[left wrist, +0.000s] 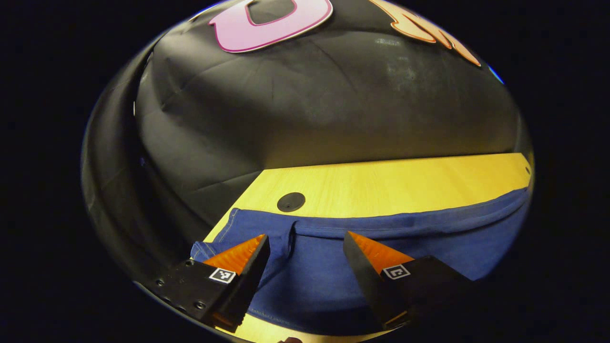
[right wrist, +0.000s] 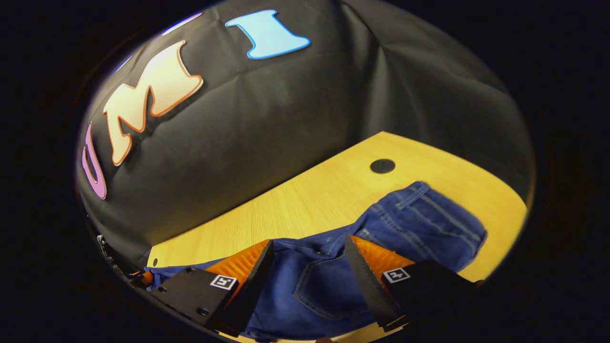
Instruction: Grasp the waist and the cuffs of the jeans and fold them to make the two legs overlap; first hold the waist and fold one-third of the jeans toward the cuffs, then hold the cuffs and fold the remaining one-third in the same direction to finish folding.
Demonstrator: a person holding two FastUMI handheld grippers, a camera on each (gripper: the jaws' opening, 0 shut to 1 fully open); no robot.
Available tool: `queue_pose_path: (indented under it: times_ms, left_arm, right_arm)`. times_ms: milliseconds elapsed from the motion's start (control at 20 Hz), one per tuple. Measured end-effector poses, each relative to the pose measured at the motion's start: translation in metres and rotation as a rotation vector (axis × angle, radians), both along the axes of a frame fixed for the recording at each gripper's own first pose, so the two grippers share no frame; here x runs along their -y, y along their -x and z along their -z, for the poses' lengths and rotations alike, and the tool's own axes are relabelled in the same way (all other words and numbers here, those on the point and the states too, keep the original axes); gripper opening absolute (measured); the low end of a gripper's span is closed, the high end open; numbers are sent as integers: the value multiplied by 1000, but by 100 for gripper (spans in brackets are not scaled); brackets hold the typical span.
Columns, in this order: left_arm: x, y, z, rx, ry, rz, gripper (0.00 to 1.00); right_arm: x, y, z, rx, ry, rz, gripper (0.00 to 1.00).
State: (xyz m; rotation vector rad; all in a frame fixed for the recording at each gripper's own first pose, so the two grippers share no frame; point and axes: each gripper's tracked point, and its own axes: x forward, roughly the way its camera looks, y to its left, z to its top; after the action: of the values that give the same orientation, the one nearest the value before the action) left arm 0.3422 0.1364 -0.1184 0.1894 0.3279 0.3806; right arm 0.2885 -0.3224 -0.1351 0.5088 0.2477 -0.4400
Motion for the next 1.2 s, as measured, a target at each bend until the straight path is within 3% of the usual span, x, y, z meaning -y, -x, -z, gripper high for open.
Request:
queue_pose_path:
  times_ms: [50,300,500,950,1000,1200]
  left_arm:
    - [10,7,-5,11,13,15,96]
    - [49,48,-9,16,38,94,95]
    - [65,82,4,-20,61,103,96]
    - [71,119,-4,-14,66,58,95]
    - [73,121,-5,-10,67,56,96]
    - [80,124,-11,12,79,50,96]
  right_arm:
    - [14,11,-5,0,4,25,96]
    - [88,73,9,-54,-21,177,96]
    - [131,113,41,-135,-28,248,96]
    - [135,108,79,-213,-35,209,96]
    - [135,108,82,-219,-36,205,89]
    - [135,106,81,-214,-5,193,94]
